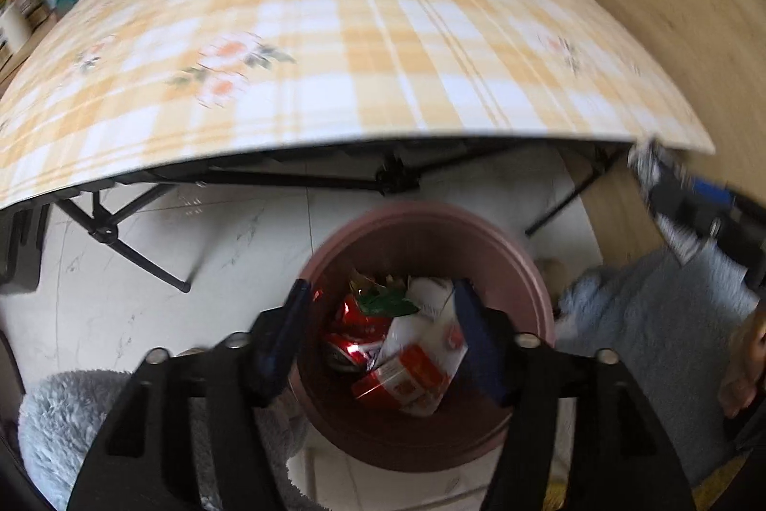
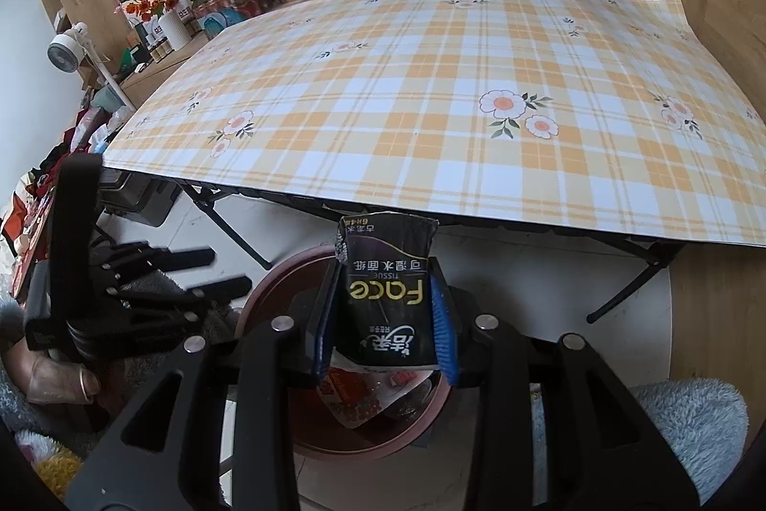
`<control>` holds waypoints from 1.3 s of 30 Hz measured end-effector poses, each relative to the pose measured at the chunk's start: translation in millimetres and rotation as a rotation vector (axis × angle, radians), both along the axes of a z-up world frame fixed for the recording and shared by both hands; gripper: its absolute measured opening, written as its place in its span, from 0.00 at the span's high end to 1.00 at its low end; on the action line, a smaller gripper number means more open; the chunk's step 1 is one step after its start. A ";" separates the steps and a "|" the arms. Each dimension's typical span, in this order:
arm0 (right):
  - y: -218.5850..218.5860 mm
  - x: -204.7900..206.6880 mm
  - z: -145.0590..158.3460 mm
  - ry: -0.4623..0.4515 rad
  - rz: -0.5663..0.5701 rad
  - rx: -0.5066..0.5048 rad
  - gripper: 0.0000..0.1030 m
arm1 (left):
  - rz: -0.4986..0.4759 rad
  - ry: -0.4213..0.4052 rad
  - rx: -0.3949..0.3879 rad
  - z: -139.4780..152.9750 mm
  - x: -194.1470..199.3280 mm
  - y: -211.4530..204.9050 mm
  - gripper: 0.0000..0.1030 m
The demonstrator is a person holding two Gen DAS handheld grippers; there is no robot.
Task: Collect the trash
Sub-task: 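Carry the green packet over the bin and open the left tool while the right tool carries the black pack, then hold the black tissue pack over the bin and open the right tool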
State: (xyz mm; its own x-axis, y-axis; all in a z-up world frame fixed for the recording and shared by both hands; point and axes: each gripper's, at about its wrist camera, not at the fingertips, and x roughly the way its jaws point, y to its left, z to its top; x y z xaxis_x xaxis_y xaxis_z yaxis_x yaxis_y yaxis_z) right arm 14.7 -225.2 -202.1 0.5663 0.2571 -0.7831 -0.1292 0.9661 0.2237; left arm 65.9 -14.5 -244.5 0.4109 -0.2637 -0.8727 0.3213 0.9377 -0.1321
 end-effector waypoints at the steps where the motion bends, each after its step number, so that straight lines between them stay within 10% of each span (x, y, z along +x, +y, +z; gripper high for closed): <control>1: 1.5 0.0 -0.4 0.001 0.005 -0.002 0.65 | 0.013 -0.012 -0.007 2.2 0.6 1.4 0.31; 16: 21.4 2.2 -21.6 0.071 0.071 -0.031 0.62 | 0.178 -0.191 -0.139 40.6 -3.6 32.2 0.10; 20: 25.6 2.5 -25.9 0.087 0.083 -0.042 0.52 | 0.204 -0.179 -0.150 39.1 -0.8 39.2 0.10; 26: 32.1 -0.7 -24.1 0.058 0.093 -0.095 0.10 | 0.214 -0.166 -0.153 35.3 0.4 43.7 0.10; 39: 23.3 4.2 -27.4 0.078 0.036 -0.131 0.06 | 0.218 -0.165 -0.151 35.0 1.1 44.3 0.10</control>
